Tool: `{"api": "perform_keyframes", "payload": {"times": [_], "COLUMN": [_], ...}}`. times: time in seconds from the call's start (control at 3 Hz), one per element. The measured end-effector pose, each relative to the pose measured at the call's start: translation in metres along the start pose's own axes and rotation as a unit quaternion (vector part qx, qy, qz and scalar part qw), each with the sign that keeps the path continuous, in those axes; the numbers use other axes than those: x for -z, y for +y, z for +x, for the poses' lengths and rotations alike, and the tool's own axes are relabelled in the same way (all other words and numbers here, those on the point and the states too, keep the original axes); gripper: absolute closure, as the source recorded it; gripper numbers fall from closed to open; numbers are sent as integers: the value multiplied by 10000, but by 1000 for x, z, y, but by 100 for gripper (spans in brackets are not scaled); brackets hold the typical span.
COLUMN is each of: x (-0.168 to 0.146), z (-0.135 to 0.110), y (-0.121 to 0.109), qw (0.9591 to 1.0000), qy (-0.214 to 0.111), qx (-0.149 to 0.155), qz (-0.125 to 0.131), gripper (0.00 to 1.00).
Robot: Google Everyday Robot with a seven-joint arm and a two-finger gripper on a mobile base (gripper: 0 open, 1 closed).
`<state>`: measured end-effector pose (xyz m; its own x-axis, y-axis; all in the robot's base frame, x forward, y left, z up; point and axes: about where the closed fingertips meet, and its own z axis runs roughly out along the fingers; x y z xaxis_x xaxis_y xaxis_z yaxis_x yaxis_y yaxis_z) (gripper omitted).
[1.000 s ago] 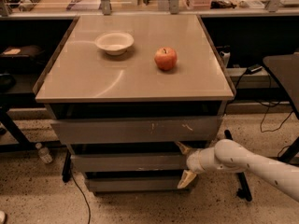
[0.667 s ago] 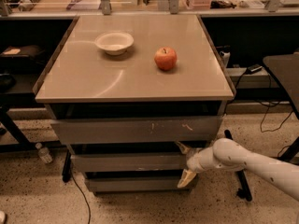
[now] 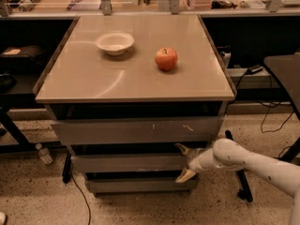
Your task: Open middle drawer
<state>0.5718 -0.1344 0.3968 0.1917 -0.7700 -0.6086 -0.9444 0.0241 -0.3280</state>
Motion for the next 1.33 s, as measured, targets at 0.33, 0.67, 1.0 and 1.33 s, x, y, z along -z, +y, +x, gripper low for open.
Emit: {"api": "perform_keyframes", "payload": {"times": [0.33,0.67,1.0,1.33], "x": [0,6,11,23], "z": [0,-5,-9,-21], "y": [0,-3,-5,-3], "qw": [10000,10000,10000,9996], "qy": [0,0,0,-33], "qx": [0,0,1,187], "qz": [0,0,0,226], "gripper": [43,66,88,100]}}
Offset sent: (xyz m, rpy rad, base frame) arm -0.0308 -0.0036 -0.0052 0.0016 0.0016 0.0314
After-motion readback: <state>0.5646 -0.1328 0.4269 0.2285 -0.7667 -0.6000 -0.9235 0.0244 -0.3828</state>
